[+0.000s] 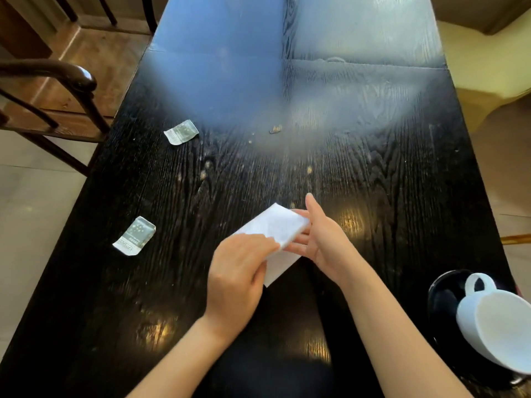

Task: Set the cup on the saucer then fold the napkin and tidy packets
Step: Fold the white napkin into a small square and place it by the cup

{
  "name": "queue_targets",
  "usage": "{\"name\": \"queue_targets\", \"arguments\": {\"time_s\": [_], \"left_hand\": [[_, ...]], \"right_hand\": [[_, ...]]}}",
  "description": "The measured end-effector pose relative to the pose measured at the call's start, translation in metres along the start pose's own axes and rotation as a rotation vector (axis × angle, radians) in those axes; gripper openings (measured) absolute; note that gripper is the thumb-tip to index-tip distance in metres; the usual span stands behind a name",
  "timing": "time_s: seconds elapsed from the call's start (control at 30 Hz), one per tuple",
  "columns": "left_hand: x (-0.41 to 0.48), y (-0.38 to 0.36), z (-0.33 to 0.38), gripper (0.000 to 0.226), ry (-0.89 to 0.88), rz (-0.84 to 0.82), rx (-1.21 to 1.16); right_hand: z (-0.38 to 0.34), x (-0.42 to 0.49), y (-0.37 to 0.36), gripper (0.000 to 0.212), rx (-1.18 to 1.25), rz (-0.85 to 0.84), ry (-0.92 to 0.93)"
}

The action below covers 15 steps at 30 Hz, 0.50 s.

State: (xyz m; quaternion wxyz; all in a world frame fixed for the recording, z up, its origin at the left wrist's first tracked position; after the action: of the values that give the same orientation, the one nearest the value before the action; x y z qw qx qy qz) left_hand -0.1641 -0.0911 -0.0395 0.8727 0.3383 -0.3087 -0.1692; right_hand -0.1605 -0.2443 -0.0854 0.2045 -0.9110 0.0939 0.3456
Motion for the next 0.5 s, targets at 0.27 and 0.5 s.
{"name": "queue_targets", "arguments": {"time_s": [0.27,0.5], "left_hand": [[-0.041,-0.05,0.005,0.025,0.011,-0.261,0.137],[-0.037,-0.051,0.003,0.031,0.122,-0.295,0.154]], "right_hand": [[-0.009,0.011,0.019,0.024,-0.736,0.118,0.209],[-0.002,0.004,0.01,0.019,-0.825,0.187,0.576]]}}
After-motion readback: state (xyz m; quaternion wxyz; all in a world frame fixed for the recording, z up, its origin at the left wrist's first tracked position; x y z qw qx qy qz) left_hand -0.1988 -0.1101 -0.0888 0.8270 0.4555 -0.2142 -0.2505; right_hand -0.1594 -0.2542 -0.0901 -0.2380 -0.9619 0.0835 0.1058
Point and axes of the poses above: each hand's wrist, its own x-axis towards the middle knuckle, its own y-axis out of the back of the hand, z = x × y, the point moved 6 cm from there along x, towards the middle knuckle, and after that the axes turned 9 degrees about -z, right-handed, at the moved point
